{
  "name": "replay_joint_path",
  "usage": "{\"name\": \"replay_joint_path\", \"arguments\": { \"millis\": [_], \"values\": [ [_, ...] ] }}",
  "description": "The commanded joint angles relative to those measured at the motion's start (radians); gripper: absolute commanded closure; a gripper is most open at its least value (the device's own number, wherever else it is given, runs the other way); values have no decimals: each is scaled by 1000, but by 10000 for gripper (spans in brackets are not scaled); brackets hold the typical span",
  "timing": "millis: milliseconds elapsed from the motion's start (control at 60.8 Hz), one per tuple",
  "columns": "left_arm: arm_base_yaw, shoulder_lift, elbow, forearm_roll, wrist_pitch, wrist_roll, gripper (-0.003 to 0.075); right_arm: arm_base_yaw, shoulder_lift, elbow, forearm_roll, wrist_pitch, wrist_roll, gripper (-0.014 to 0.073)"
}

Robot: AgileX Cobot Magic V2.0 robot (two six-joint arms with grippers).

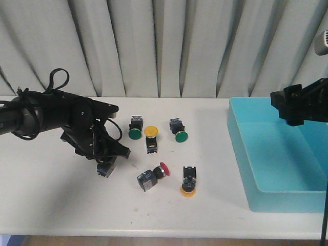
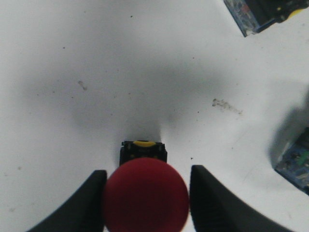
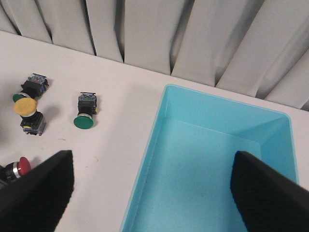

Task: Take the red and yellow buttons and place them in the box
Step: 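Lower the left gripper onto the red-capped button and close it, then carry the red button toward the right gripper and hand it over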

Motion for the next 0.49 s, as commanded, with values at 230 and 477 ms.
{"name": "replay_joint_path", "arguments": {
  "millis": [230, 477],
  "values": [
    [-5, -56, -28, -10, -51, -10, 638, 1, -15, -35, -3, -47, -3, 3],
    [-5, -184, -28, -53, -82, -5, 728, 3, -14, -34, 5, -47, -20, 11]
  ]
}}
